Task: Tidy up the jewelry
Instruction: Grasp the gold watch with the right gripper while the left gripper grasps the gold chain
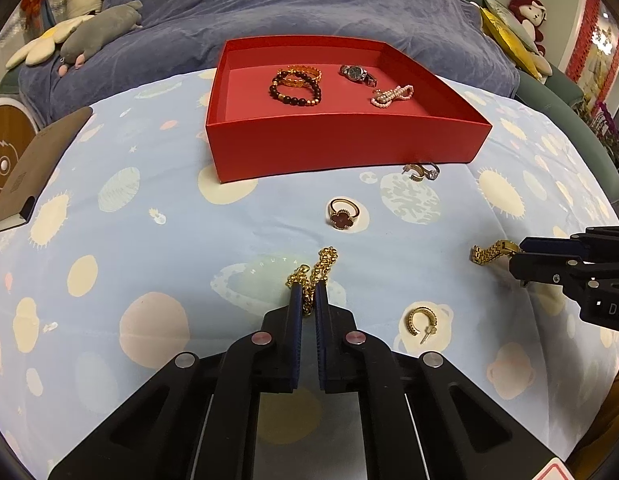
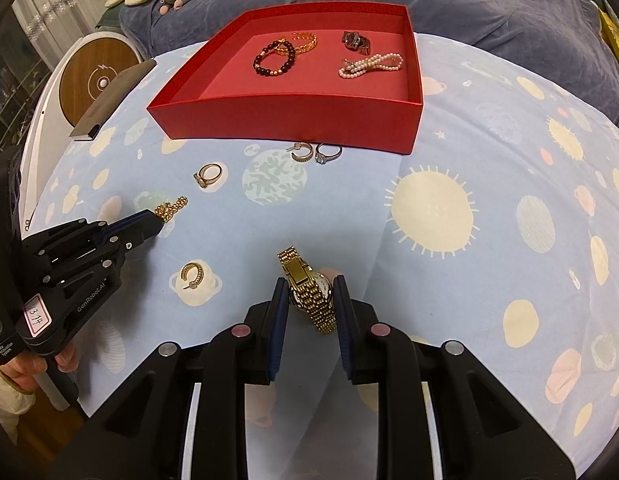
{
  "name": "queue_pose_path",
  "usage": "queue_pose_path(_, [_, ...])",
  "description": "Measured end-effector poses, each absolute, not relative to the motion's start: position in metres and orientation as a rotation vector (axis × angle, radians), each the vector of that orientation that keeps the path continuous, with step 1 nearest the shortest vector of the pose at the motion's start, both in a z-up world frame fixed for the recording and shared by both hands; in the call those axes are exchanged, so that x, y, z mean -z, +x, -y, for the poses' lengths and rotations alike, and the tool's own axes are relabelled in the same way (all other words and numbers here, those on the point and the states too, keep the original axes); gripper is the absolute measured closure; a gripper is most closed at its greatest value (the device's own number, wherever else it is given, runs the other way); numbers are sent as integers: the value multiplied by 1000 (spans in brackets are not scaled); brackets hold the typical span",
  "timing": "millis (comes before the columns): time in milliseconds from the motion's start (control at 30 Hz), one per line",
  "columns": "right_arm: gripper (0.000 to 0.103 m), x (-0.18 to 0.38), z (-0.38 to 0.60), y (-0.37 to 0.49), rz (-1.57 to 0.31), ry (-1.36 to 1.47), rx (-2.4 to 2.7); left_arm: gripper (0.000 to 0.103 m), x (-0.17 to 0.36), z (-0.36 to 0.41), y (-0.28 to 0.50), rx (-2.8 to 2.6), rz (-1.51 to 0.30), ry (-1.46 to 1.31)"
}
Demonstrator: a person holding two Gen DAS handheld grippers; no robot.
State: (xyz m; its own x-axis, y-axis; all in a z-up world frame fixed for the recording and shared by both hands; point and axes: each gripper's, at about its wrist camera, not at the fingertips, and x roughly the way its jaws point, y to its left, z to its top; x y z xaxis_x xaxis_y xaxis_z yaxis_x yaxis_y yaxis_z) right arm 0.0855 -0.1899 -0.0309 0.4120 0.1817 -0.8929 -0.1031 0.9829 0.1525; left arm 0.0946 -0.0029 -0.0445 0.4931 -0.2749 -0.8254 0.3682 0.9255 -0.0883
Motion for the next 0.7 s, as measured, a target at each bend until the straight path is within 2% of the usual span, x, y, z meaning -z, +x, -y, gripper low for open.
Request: queue_pose_path(700, [81, -35, 215, 104, -956, 189, -160, 100, -60, 19, 115, 477, -816, -68])
